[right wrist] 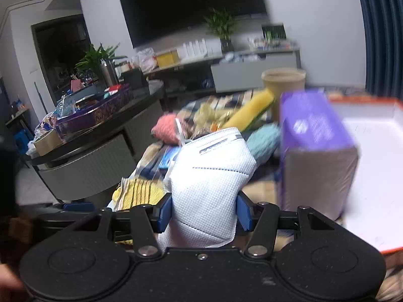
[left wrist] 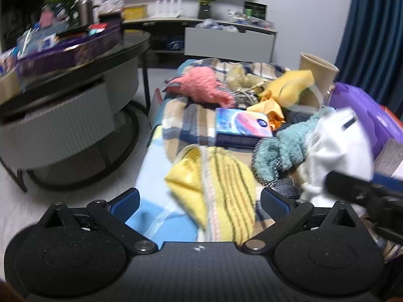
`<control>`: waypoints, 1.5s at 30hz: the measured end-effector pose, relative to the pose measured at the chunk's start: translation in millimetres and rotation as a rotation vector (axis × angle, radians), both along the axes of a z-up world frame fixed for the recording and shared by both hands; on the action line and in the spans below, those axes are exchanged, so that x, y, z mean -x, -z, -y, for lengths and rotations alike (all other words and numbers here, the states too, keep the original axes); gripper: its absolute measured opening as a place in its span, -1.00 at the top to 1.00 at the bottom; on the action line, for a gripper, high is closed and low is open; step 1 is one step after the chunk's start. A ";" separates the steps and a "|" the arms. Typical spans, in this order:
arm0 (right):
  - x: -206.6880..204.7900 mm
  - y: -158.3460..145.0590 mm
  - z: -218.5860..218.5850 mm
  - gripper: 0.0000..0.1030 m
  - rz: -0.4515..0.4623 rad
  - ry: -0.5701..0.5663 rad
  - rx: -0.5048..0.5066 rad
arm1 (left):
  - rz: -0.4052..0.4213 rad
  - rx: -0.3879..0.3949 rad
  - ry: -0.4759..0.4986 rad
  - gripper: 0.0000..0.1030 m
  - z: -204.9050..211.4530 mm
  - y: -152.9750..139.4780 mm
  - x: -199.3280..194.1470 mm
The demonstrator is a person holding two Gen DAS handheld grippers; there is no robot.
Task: Organize soft objects
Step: 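Grasp the yellow striped towel with the left gripper while the right grasps the white mask, then carry the towel and mask with both grippers over the white box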
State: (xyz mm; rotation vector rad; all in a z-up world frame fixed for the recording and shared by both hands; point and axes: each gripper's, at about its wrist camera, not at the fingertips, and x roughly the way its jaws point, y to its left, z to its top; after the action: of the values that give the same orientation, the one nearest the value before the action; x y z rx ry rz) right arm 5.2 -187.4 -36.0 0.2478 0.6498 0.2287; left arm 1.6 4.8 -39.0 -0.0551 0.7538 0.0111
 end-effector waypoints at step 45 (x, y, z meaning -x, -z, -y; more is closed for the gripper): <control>12.4 -70.3 107.8 -0.25 0.155 0.196 0.009 | 0.189 0.052 0.186 0.60 70.2 -79.3 -14.2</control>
State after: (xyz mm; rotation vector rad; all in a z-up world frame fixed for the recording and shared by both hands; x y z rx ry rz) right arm -7.2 -295.2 34.3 0.2802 0.4697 0.0558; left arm 15.8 -65.4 40.3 -0.0350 0.5684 -0.1881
